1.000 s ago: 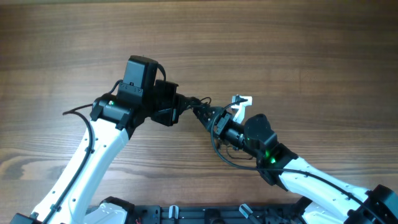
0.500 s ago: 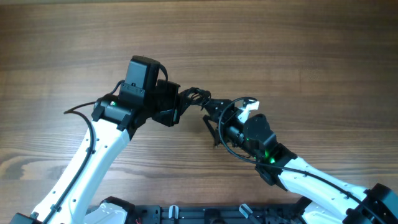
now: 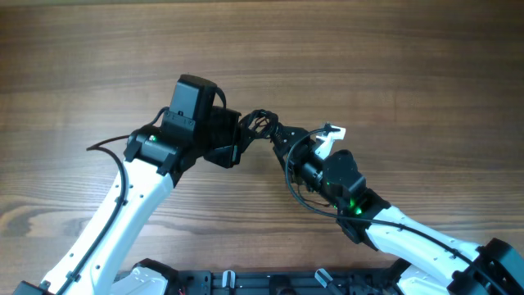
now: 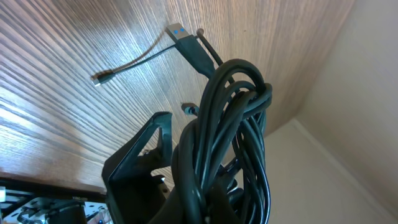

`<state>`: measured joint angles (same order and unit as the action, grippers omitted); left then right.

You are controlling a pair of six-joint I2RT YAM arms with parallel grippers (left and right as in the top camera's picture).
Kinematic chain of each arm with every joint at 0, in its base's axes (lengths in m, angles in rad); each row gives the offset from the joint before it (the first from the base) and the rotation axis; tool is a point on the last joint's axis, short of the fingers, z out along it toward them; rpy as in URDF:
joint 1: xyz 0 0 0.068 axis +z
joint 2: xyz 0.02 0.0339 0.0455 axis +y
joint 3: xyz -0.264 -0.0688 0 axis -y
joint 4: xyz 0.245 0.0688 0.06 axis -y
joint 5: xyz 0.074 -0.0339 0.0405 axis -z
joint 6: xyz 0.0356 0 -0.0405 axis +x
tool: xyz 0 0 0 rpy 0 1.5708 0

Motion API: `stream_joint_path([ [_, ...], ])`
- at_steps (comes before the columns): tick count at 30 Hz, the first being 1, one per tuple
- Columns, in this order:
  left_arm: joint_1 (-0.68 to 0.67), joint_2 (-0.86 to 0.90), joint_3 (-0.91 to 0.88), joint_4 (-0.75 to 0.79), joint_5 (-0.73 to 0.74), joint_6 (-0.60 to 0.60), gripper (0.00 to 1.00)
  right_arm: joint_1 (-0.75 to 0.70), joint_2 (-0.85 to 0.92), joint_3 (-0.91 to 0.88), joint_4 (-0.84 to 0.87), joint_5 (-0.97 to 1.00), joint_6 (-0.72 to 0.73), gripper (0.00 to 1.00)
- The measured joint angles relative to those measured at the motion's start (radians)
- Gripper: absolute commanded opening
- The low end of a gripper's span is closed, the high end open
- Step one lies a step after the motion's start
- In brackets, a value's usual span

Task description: Untangle cables

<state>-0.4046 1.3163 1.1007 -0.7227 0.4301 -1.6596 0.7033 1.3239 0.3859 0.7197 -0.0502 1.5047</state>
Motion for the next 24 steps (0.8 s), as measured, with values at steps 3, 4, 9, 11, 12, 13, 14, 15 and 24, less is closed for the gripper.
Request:
stream_joint_path([
  [3,-0.002,0.0,0.0,0.024,0.002,0.001,0.04,-0.004,0.0,0.0,-0.001,0.006,-0.088,0.85],
  [4,-0.002,0.0,0.0,0.035,0.002,0.0,0.04,-0.005,0.0,0.001,-0.011,0.006,-0.11,0.83],
  [9,0.019,0.0,0.0,0.056,0.03,0.056,0.04,-0.023,0.0,0.009,-0.175,0.006,-0.197,0.82],
  [11,0.048,0.0,0.0,0.047,0.068,0.112,0.04,-0.049,0.0,0.008,-0.206,0.001,-0.21,0.82],
  [12,0.069,0.0,0.0,0.034,0.095,0.146,0.04,-0.074,0.0,0.008,-0.214,-0.002,-0.217,0.82],
  [13,0.091,0.0,0.0,0.017,0.121,0.175,0.04,-0.095,0.0,0.008,-0.216,-0.003,-0.22,0.82],
  [14,0.113,0.0,0.0,0.001,0.141,0.198,0.04,-0.114,0.0,0.008,-0.214,-0.009,-0.224,0.82],
  [15,0.137,0.0,0.0,-0.015,0.16,0.219,0.04,-0.131,0.0,0.008,-0.214,-0.018,-0.227,0.82],
  [24,0.178,0.0,0.0,-0.007,0.204,0.369,0.04,-0.138,0.001,0.006,-0.056,-0.195,-0.413,0.9],
])
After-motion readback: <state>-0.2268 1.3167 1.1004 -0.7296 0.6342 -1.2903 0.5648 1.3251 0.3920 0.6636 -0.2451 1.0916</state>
